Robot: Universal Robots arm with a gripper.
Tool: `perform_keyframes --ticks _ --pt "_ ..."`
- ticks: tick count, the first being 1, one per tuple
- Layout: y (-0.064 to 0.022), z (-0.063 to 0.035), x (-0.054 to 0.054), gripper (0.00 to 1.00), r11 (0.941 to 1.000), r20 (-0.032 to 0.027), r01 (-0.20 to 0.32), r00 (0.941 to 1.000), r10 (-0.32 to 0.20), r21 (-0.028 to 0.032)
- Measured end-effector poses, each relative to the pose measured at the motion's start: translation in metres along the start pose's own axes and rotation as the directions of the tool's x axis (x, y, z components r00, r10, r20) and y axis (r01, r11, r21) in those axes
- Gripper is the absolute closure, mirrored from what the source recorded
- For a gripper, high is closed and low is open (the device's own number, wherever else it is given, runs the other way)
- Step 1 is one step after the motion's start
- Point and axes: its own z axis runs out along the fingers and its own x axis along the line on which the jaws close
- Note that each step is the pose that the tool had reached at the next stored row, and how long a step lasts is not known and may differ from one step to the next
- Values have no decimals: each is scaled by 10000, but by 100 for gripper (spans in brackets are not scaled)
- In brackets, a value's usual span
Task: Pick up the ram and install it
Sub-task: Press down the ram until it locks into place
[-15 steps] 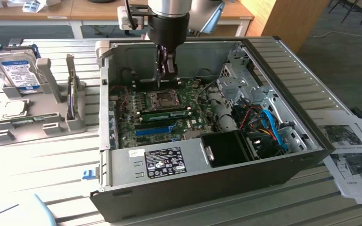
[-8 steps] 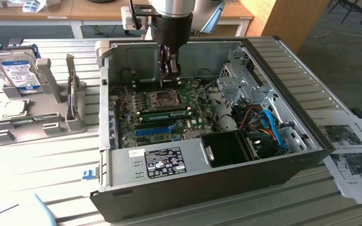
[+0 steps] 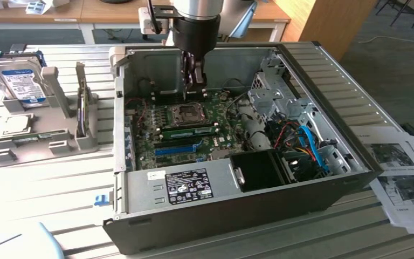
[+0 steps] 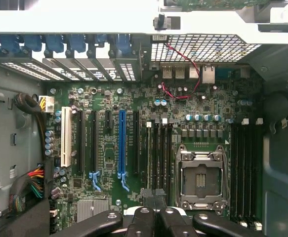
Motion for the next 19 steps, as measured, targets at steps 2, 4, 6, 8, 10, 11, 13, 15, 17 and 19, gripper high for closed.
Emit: perform_keyframes --ticks 2,4,6,8,10,11,13,15,17,19 --pt "0 -1 0 91 10000 2 1 10000 -1 2" --pt "0 -9 0 91 10000 0 0 10000 0 0" --pt "0 -27 0 91 10000 -1 0 10000 0 0" --pt "0 -49 1 91 10000 0 0 10000 0 0" --pt "1 -75 1 91 10000 0 0 10000 0 1" --pt "1 -88 2 91 10000 0 0 10000 0 1" --pt "2 -119 2 91 10000 -1 0 10000 0 1" --pt "2 -153 3 91 10000 -1 0 10000 0 1" --pt "3 -191 4 91 10000 -1 0 10000 0 1" --pt "3 -227 4 91 10000 -3 0 10000 0 0"
